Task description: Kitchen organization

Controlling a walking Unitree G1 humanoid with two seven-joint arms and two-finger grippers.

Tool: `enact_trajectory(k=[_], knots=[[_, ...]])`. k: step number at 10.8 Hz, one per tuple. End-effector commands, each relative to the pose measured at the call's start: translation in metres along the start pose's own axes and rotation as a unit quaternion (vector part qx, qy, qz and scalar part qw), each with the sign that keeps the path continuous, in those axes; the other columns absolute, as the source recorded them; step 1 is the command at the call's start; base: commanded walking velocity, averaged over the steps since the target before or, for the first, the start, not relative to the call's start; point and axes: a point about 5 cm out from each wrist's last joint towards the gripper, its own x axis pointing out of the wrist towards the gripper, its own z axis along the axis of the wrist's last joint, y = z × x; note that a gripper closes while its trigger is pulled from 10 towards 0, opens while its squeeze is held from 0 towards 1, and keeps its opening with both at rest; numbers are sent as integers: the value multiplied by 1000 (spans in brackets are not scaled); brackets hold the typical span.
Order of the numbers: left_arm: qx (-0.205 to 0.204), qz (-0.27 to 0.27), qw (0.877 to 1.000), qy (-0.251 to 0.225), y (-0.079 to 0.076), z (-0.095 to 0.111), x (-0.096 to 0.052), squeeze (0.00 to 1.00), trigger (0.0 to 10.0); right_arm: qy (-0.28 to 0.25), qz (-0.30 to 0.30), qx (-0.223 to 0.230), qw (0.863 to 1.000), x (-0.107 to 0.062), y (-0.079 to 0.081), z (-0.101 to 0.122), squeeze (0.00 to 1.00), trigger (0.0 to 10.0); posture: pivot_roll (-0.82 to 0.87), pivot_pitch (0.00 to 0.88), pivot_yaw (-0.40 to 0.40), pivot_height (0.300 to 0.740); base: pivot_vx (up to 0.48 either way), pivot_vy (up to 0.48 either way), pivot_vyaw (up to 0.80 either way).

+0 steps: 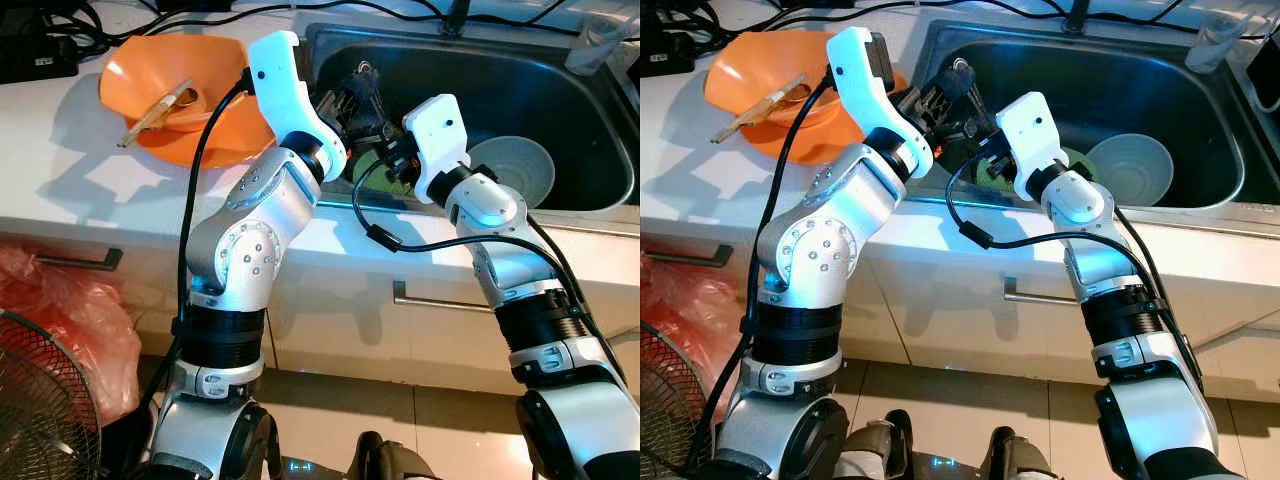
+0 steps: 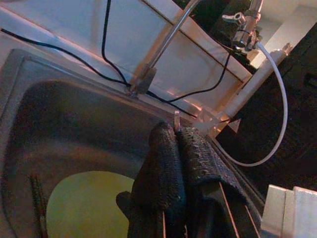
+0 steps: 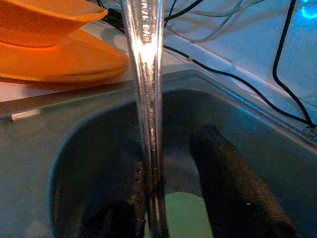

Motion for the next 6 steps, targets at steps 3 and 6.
enact_trajectory(k=[3, 6], knots=[[-25, -11, 1000, 4, -10, -7, -2, 0, 0, 2, -16, 7, 1000, -2, -7, -1, 0, 0, 40, 202, -18, 740, 0, 0, 0], [-26, -12, 1000, 6, -10, -7, -1, 0, 0, 1, -13, 10, 1000, -2, -6, -1, 0, 0, 41, 198, -17, 740, 0, 0, 0]])
